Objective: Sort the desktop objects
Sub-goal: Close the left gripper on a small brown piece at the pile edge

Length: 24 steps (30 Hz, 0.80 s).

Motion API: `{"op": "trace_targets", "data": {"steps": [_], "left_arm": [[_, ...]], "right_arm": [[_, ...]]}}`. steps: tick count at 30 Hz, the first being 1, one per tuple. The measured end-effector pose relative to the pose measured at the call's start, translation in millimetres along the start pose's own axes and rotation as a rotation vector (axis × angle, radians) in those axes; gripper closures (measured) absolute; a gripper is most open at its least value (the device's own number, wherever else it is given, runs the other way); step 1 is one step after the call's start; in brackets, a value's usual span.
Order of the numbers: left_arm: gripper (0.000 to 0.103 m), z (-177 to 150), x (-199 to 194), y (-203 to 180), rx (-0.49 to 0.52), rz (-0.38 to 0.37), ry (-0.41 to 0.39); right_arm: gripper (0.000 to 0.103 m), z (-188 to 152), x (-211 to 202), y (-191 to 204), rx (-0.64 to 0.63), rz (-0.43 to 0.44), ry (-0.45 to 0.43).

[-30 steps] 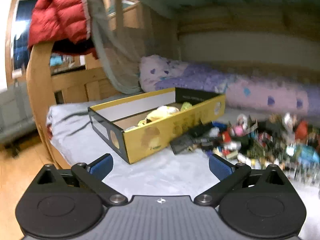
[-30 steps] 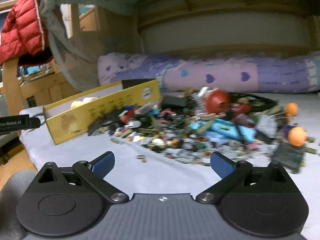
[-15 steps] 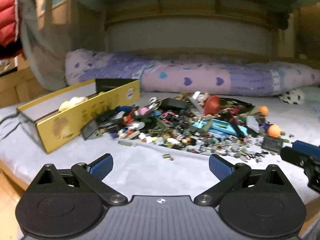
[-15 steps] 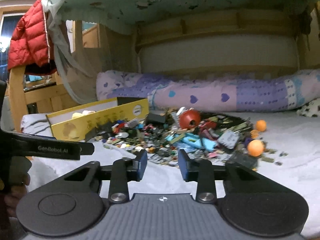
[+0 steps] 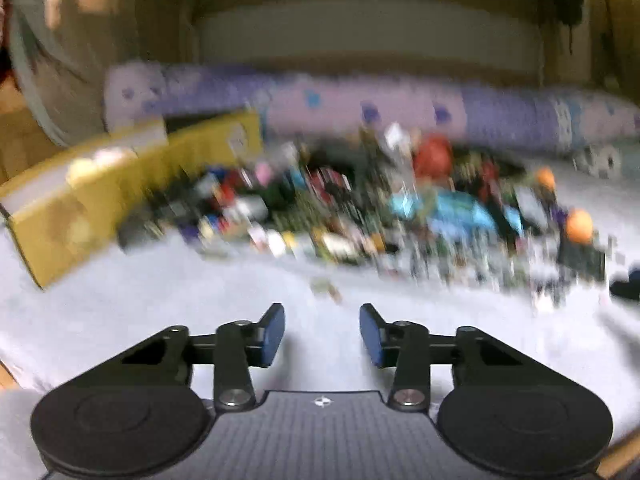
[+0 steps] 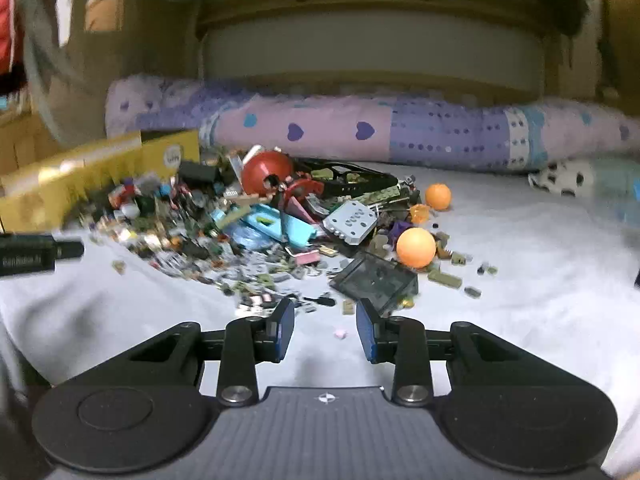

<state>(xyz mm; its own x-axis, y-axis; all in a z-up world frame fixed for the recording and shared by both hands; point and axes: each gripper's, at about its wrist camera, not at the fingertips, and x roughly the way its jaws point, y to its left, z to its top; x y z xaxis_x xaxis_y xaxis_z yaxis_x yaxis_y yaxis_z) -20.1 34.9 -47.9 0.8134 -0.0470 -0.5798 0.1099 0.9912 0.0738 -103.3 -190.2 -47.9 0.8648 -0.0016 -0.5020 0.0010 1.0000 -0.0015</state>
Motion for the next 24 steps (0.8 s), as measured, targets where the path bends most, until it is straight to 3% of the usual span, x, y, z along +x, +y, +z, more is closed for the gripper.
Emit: {"op": "trace_targets", "data": {"steps": [8, 18, 24], "left_arm": [[0.069, 1.7, 35.2, 2.5, -0.082, 0.0, -0.013], [0.072, 1.8, 52.0, -4.6, -0.012, 0.011, -0.046], [0.082, -1.5, 50.4, -8.0, 0.017, 0.002, -0.055]], "right_arm": [[0.068, -10.6, 29.5, -10.9, 0.026, -0.034, 0.076], [0.069, -16.3, 43.4, -3.7, -0.02, -0.046, 0.069], [0.083, -18.6, 43.7, 8.5, -0.092, -0.052, 0.057]]}}
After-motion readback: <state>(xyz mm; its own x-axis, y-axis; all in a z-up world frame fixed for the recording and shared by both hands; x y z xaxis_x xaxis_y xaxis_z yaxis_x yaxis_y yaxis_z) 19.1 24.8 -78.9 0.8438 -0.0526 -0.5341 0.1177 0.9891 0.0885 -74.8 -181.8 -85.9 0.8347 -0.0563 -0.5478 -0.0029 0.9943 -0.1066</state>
